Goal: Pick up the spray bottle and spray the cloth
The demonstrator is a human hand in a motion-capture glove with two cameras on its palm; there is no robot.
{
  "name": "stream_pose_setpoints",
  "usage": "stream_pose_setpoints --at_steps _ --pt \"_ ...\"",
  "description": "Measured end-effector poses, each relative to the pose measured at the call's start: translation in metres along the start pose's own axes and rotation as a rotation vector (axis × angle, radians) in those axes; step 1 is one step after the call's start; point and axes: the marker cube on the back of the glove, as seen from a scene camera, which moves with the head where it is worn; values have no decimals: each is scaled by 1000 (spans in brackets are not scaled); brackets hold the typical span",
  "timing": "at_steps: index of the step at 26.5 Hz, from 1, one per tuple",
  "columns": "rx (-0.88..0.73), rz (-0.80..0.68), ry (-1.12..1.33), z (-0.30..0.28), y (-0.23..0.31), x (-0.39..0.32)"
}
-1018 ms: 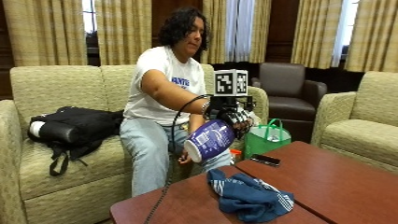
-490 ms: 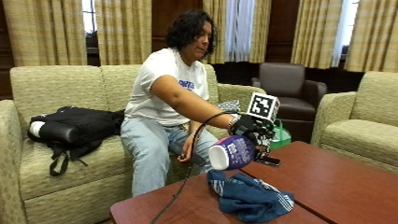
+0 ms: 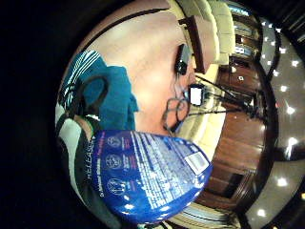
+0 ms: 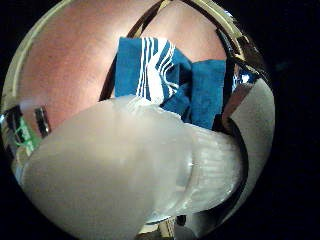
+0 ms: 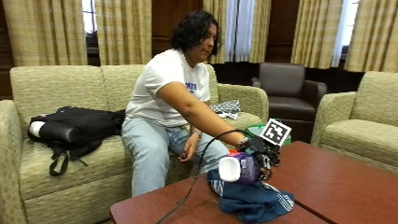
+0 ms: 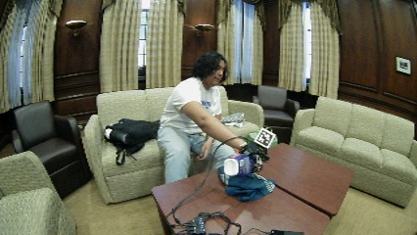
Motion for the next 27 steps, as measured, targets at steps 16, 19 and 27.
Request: stream_pose_setpoints --at_steps 16,19,27 --pt "41 70 -27 -25 16 38" --pt "93 13 -155 -49 36 60" --pt "335 139 -719 -129 107 116"
